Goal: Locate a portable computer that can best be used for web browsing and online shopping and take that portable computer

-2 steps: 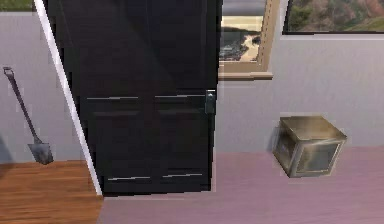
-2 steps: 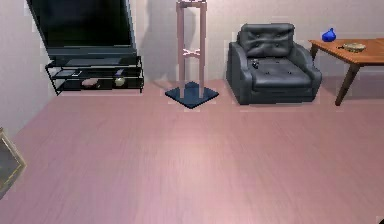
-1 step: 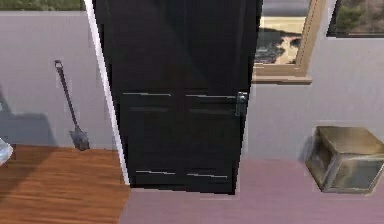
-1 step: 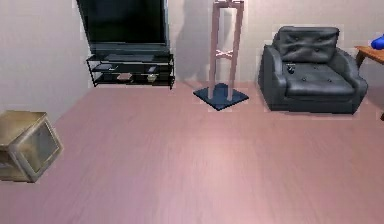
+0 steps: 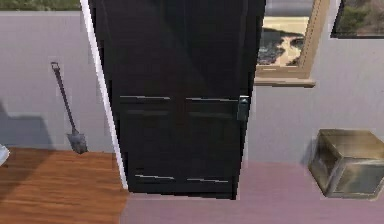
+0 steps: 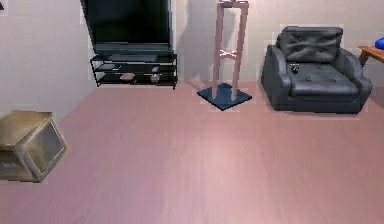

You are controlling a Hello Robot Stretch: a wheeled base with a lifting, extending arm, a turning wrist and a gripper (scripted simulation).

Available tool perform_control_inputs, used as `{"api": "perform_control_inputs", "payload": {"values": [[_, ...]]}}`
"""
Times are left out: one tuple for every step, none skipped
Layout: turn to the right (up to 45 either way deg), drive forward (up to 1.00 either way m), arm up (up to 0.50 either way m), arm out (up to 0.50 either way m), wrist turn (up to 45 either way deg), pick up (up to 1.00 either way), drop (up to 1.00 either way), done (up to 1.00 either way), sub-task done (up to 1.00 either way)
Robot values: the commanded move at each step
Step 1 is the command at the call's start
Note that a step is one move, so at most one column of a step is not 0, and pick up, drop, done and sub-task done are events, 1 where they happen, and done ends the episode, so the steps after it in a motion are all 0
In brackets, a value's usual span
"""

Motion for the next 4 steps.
{"api": "perform_control_inputs", "payload": {"values": [[45.0, 0.0, 0.0, 0.0, 0.0, 0.0, 0.0, 0.0, 0.0], [21.0, 0.0, 0.0, 0.0, 0.0, 0.0, 0.0, 0.0, 0.0], [0.0, 0.5, 0.0, 0.0, 0.0, 0.0, 0.0, 0.0, 0.0], [45.0, 0.0, 0.0, 0.0, 0.0, 0.0, 0.0, 0.0, 0.0]]}}
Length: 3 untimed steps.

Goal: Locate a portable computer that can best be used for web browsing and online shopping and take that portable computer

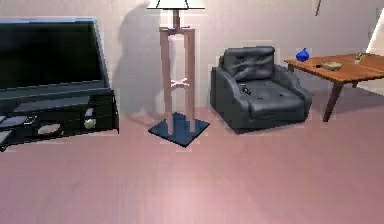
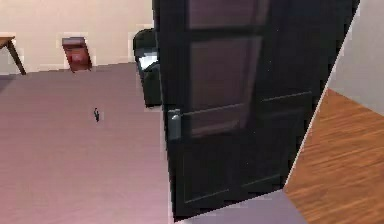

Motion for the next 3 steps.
{"api": "perform_control_inputs", "payload": {"values": [[42.0, 0.0, 0.0, 0.0, 0.0, 0.0, 0.0, 0.0, 0.0], [3.0, 0.0, 0.0, 0.0, 0.0, 0.0, 0.0, 0.0, 0.0], [0.0, 0.35, 0.0, 0.0, 0.0, 0.0, 0.0, 0.0, 0.0]]}}
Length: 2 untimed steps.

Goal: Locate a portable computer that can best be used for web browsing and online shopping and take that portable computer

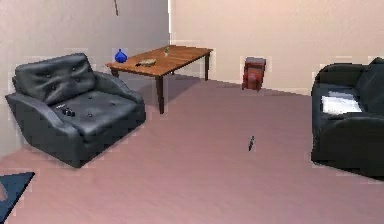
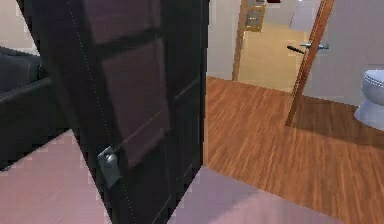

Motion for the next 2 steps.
{"api": "perform_control_inputs", "payload": {"values": [[0.0, 1.0, 0.0, 0.0, 0.0, 0.0, 0.0, 0.0, 0.0], [0.0, 1.0, 0.0, 0.0, 0.0, 0.0, 0.0, 0.0, 0.0]]}}
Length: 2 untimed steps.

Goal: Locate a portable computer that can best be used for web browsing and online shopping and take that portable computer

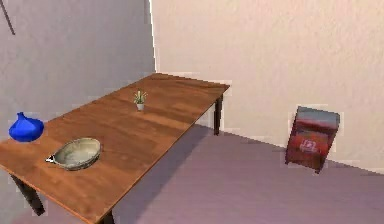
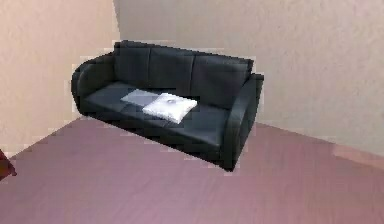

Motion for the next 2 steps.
{"api": "perform_control_inputs", "payload": {"values": [[27.0, 0.0, 0.0, 0.0, 0.0, 0.0, 0.0, 0.0, 0.0], [0.0, 0.45, 0.0, 0.0, 0.0, 0.0, 0.0, 0.0, 0.0]]}}
